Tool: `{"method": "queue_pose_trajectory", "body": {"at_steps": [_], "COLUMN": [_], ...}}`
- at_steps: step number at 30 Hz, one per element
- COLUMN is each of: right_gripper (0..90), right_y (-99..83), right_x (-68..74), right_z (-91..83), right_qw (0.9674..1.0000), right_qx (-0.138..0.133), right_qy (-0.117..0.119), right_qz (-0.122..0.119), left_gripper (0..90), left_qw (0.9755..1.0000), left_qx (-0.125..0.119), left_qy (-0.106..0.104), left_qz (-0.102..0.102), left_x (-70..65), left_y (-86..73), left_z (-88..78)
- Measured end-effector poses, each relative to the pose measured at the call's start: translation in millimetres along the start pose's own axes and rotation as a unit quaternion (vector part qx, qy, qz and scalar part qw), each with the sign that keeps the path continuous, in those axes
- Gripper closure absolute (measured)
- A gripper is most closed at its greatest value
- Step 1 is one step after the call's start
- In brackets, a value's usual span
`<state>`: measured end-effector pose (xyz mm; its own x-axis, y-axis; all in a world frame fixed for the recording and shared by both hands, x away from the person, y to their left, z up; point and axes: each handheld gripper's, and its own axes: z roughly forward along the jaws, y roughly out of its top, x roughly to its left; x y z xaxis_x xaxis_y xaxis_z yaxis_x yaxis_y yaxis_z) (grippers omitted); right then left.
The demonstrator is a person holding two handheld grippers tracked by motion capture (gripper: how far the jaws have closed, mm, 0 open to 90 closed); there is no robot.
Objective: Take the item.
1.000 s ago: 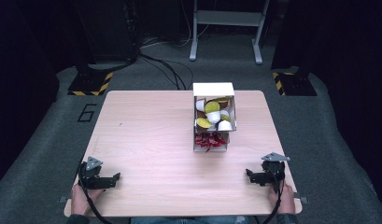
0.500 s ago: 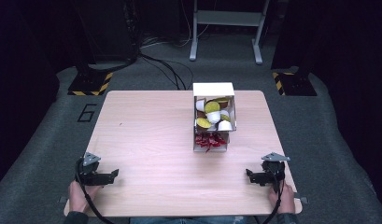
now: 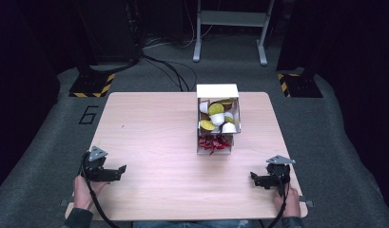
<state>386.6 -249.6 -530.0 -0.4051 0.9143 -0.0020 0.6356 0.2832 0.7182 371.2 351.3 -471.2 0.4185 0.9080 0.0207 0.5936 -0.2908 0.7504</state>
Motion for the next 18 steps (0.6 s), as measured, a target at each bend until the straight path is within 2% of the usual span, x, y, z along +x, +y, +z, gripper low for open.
{"method": "queue_pose_trajectory", "body": {"at_steps": [4, 18], "right_gripper": [0.0, 0.0], "right_y": [0.0, 0.2], "right_x": [0.0, -0.6], "right_z": [0.0, 0.4], "right_qw": [1.0, 1.0], "right_qx": [0.0, -0.002], "right_qy": [0.0, 0.002], "right_qz": [0.0, -0.001], "left_gripper": [1.0, 2.1], "left_qw": [0.9999, 0.9982], "left_qx": [-0.005, -0.016], "left_qy": [0.002, -0.019], "left_qz": [0.015, 0.055], "left_x": [-5.4, -24.5], "left_y": [10.8, 47.3], "left_z": [-1.9, -5.5]}}
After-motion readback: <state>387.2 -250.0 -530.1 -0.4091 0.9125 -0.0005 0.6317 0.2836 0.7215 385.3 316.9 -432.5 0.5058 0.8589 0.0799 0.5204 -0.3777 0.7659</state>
